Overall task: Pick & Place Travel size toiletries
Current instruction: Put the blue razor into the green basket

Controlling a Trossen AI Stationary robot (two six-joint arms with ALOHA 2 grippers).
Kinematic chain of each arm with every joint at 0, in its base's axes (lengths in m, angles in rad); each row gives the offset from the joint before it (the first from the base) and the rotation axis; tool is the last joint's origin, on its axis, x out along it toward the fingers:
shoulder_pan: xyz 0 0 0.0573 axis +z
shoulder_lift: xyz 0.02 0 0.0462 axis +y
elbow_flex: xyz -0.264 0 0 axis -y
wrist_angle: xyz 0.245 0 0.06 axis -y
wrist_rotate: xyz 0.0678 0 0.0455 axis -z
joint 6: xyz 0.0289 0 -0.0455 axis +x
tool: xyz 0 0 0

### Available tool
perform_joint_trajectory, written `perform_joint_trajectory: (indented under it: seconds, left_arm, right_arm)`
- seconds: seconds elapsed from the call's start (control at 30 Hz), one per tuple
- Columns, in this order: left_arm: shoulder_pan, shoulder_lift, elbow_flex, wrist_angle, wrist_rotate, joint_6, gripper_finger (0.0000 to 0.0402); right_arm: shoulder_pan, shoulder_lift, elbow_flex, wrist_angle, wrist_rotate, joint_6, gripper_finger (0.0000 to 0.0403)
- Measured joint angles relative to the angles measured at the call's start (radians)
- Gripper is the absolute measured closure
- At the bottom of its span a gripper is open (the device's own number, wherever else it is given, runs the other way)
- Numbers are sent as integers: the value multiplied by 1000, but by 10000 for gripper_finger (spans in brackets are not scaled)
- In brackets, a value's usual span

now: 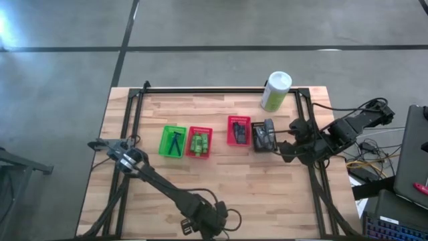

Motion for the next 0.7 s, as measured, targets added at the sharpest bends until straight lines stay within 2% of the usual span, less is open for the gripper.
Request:
perform_joint_trajectory:
  seconds: [0.3, 0.37, 0.7]
  left_arm:
    - [2, 0, -82, 22, -37, 49, 208]
    - [0, 0, -82, 27, -77, 60, 221]
    - [0, 0, -83, 31, -85, 65, 311]
  right_arm:
    - [-3, 4, 0, 0, 15, 0, 35]
    - [-3, 4, 0, 0, 15, 0, 35]
    - [-3, 5, -5, 1, 15, 5, 35]
